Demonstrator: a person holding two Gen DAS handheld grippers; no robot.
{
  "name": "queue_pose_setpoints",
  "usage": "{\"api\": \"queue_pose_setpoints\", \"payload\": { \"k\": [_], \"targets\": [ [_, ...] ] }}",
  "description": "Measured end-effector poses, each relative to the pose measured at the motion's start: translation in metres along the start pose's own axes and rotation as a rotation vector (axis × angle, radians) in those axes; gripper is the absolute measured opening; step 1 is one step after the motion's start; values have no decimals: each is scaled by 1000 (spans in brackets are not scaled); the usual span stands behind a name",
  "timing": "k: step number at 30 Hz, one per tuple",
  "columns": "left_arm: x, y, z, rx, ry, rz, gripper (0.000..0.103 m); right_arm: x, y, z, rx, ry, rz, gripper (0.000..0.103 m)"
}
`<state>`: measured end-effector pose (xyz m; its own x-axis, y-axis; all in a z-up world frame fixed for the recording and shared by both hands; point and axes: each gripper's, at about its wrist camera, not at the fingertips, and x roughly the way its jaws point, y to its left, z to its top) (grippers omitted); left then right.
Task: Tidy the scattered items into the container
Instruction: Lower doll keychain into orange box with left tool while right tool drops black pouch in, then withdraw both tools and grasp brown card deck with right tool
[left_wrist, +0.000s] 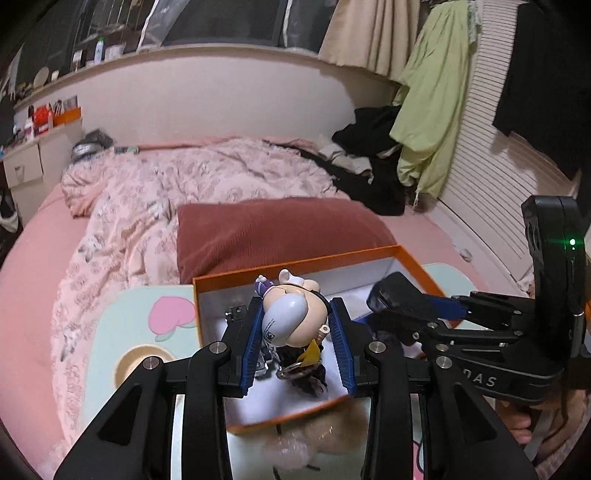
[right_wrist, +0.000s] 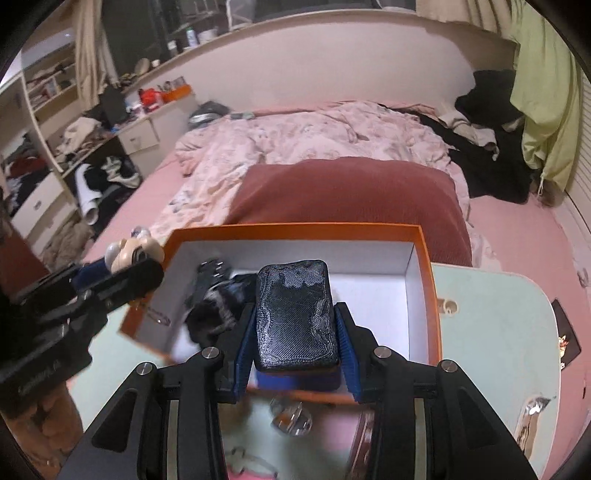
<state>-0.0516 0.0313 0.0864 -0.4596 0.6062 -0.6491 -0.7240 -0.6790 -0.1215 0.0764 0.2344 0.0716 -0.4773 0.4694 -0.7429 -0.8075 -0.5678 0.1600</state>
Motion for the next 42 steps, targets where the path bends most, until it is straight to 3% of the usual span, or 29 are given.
{"api": "queue_pose_setpoints", "payload": {
  "k": [4,6,8,9,15,18,21,25,31,33,37,42],
  "targets": [
    [16,7,-4,-54,41,31,38,15,-6,4,4,3,-45,43],
    [17,11,-6,-76,46,15,47,13,-8,4,15,-13,-41,58],
    [14,14,-8,-95,36,0,63,5,-9,3,29,-46,-26,68],
    [11,15,-9,-105,28,-1,66,0,-10,2,34,-61,-22,72],
    [-16,15,-21,-105,25,-8,68,-25,-5,-13,58,-77,-37,81],
    [-34,6,-39,-66,29,22,76,-37,0,-34,60,-60,-40,88],
    [-43,-1,-65,-57,57,10,79,-44,4,-60,43,-30,-18,91],
    [-43,-4,-100,-65,112,31,79,-45,5,-98,49,35,-54,91],
    [-30,0,-130,-108,173,73,79,-39,5,-144,37,78,-189,92],
    [-29,-3,-135,-91,165,84,83,-40,2,-152,59,58,-246,103],
    [-17,-27,-140,44,217,177,103,-40,5,-154,58,56,-295,103],
    [-19,-26,-142,38,211,177,103,-40,2,-155,64,51,-295,103]
  ]
}}
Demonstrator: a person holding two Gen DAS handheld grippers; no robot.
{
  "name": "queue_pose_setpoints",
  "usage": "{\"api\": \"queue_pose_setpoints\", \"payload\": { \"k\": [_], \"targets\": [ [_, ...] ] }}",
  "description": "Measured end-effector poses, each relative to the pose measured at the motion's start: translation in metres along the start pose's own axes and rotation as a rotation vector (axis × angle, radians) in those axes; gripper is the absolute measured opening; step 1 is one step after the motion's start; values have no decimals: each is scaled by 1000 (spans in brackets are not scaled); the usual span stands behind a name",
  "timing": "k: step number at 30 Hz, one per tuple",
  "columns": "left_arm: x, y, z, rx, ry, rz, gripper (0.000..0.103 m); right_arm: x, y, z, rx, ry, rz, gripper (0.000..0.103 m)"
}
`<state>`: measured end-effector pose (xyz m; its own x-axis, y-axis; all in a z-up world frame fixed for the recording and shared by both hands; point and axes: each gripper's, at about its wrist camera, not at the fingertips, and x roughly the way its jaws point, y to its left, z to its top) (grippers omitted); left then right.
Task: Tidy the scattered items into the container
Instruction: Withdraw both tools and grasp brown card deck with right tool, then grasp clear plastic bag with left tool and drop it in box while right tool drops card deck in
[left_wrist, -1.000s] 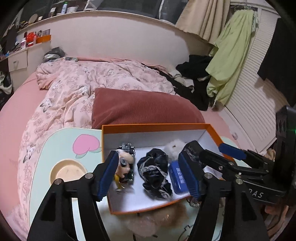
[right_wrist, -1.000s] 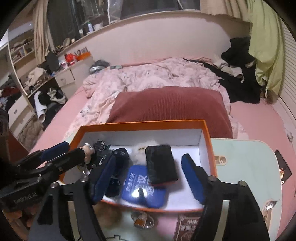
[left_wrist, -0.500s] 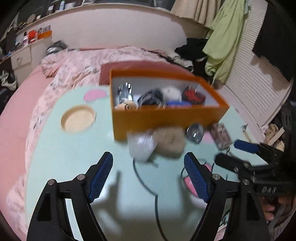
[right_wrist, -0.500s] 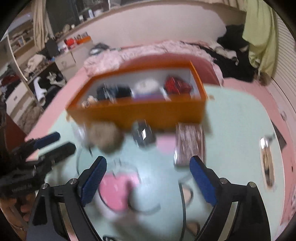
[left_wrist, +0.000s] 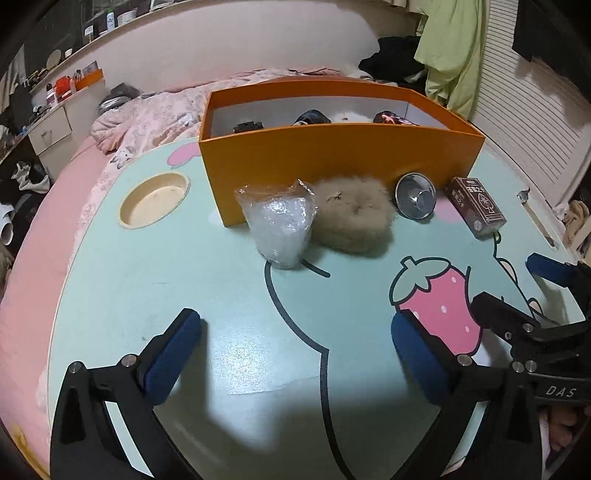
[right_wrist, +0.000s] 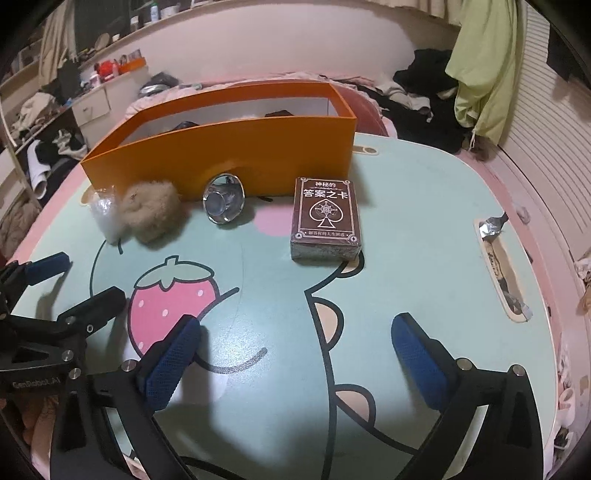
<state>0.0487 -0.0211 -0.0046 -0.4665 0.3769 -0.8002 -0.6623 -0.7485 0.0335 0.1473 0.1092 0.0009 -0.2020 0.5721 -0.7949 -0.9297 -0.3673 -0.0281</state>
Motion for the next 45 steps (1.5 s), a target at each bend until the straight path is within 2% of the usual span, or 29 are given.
{"api": "queue_pose_setpoints", "payload": {
  "k": [10,12,14,17,19,21,24,25,26,27,29,33,37,40,42,44,45],
  "targets": [
    [0,1,2,-3,-1,0,103,2,-5,4,39,10,-2,103],
    [1,1,2,-2,-1,0,103,5,-17,16,82,23,18,103],
    [0,1,2,-2,-1,0,103,5,-32,31,123,4,-1,102],
    [1,1,2,-2,0,0,103,8,-42,51,122,-16,-38,95],
    [1,1,1,-1,0,0,103,15,-44,61,116,6,-1,93],
    [0,1,1,-1,0,0,103,21,-39,66,98,29,34,88],
    [1,2,1,-1,0,0,103,28,-27,65,35,32,35,81],
    [1,2,1,-4,0,3,103,30,-23,63,9,33,36,62],
    [1,2,1,-10,0,9,103,32,-19,62,-18,23,29,39],
    [1,3,1,-20,-1,16,103,31,-16,61,-38,10,20,39],
    [0,7,2,-41,-5,12,103,28,-15,58,-34,5,58,39],
    [-6,15,2,-73,-34,-84,103,12,-13,48,-25,-45,113,39],
    [-20,25,9,-108,-120,-128,93,1,-10,35,-20,-61,156,39],
    [-21,30,19,-95,-142,-108,91,0,-12,31,-7,-57,168,39],
    [-15,32,25,-89,-123,-111,80,0,-14,31,5,-55,170,39],
    [-4,35,33,-92,-76,-155,60,1,-16,32,16,-51,172,39],
    [2,35,35,-95,-55,-171,58,1,-16,30,20,-49,172,40]
  ]
}}
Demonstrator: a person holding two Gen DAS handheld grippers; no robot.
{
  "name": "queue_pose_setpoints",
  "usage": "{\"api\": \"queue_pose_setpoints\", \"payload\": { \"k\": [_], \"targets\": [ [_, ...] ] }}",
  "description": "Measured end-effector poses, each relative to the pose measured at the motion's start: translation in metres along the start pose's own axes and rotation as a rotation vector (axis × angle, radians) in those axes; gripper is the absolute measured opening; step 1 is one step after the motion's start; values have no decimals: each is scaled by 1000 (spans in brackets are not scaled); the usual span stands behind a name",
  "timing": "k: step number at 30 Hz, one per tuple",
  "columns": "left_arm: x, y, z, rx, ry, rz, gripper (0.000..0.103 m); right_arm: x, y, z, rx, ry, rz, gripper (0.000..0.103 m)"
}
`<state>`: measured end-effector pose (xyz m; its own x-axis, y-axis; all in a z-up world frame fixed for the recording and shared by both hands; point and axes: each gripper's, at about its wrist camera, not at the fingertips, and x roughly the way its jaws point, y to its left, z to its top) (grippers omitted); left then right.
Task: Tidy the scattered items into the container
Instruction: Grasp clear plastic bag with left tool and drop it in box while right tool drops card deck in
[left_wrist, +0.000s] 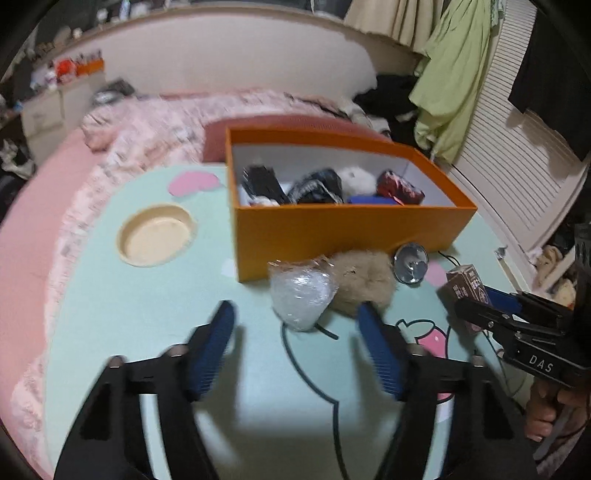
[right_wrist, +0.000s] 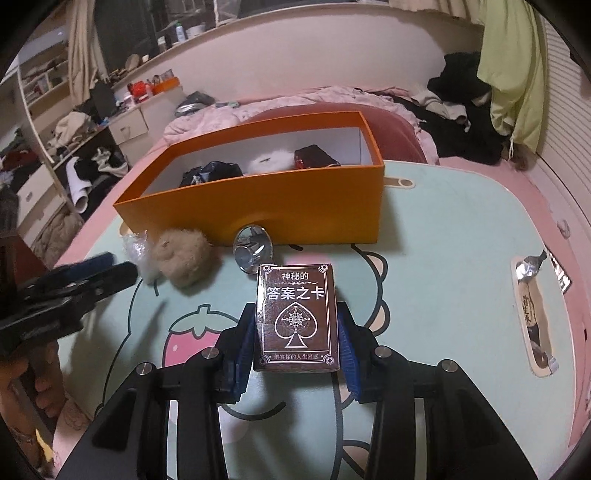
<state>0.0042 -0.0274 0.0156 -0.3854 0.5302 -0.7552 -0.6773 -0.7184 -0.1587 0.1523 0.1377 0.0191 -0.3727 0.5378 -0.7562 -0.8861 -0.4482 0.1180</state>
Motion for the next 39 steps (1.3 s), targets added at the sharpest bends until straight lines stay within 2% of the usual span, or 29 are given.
{"api": "queue_pose_setpoints", "payload": {
  "k": [3,6,7,8,12,18,21,24,27,31,39],
  "targets": [
    [14,4,7,-24,41,-24,56,0,-1,-2,7,4,2,40],
    [19,6,12,-32,39,-52,56,0,0,-2,3,4,2,40],
    [21,6,13,-31,38,-64,50,0,0,-2,0,5,2,40],
    [23,6,14,-32,42,-78,33,1,1,-2,-3,6,2,40],
    [13,9,9,-38,13,-101,33,1,1,-3,-7,6,5,40],
    [-35,0,2,-2,-121,-89,33,-3,3,0,-9,-4,8,40],
    [-53,-11,10,58,-178,-43,33,-5,7,5,-21,-11,27,40],
    [-62,-15,24,76,-204,-58,33,-10,13,17,-33,-33,41,40],
    [-63,-18,44,83,-211,-79,33,-15,16,36,-50,-65,40,40],
    [-58,-24,72,105,-233,-65,33,-15,16,68,-51,-101,38,40],
    [-31,-25,112,102,-237,-46,33,16,15,119,-33,-87,19,40]
  ]
}}
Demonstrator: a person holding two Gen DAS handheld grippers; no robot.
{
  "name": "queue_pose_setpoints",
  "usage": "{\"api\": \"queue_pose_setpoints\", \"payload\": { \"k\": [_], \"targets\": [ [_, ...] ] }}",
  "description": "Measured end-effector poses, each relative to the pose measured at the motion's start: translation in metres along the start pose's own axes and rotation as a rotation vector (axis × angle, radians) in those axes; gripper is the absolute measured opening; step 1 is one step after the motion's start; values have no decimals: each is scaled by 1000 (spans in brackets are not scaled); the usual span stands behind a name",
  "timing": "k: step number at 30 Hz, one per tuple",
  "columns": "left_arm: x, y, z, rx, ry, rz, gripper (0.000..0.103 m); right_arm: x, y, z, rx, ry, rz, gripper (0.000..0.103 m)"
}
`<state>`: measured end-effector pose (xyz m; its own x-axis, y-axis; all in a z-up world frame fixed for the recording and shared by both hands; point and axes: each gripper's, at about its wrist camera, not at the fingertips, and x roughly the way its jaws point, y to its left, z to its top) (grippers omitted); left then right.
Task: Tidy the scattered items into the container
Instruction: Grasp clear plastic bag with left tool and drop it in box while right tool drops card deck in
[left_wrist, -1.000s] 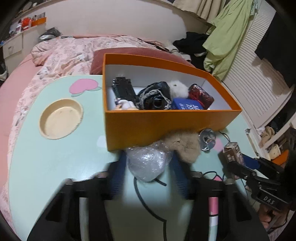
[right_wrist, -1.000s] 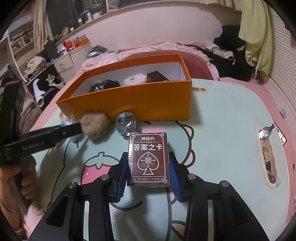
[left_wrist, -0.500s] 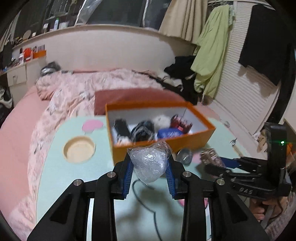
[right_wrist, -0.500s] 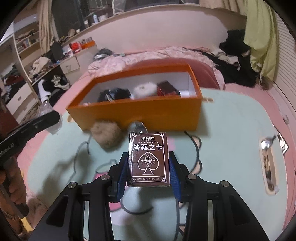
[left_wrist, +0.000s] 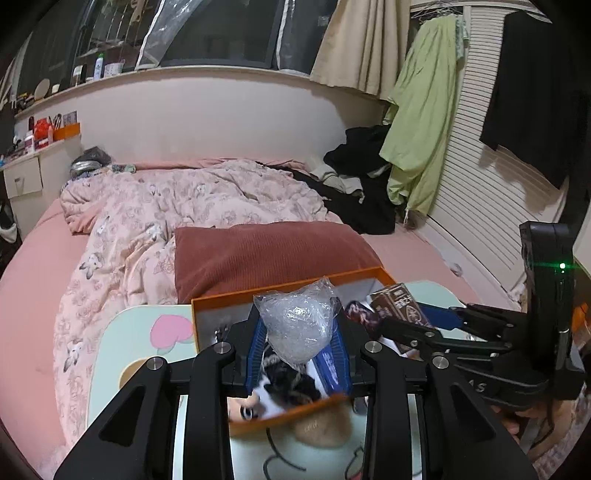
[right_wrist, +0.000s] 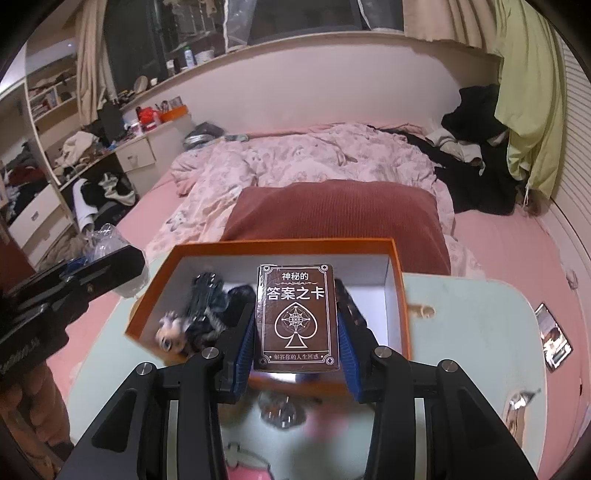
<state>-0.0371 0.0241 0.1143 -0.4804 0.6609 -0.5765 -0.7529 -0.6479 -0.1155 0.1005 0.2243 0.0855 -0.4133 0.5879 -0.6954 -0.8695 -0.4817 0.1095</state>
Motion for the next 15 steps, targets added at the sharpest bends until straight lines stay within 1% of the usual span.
{"api": "queue_pose_setpoints", "payload": {
  "k": [1,2,3,4,5,6,8,11,15],
  "targets": [
    [6,2,0,-7,5,11,34,7,0,3,3,8,-11,40],
    [13,4,-1,-17,15,28,37,14,-1,5,5,21,-31,44],
    [19,6,-3,-31,35,44,41,21,0,6,6,40,-53,56],
    [24,9,-7,-50,61,62,54,26,0,5,6,57,-73,61],
    [27,11,-10,-63,72,63,65,30,0,3,5,65,-87,66],
    [27,13,-15,-70,70,53,68,32,0,0,4,66,-94,69],
    [25,13,-23,-62,55,48,69,33,0,-7,3,64,-102,72],
    [25,14,-28,-55,68,71,72,30,0,-13,7,63,-103,74],
    [15,17,-31,-87,61,49,72,15,2,-15,15,30,-98,76]
  ]
}}
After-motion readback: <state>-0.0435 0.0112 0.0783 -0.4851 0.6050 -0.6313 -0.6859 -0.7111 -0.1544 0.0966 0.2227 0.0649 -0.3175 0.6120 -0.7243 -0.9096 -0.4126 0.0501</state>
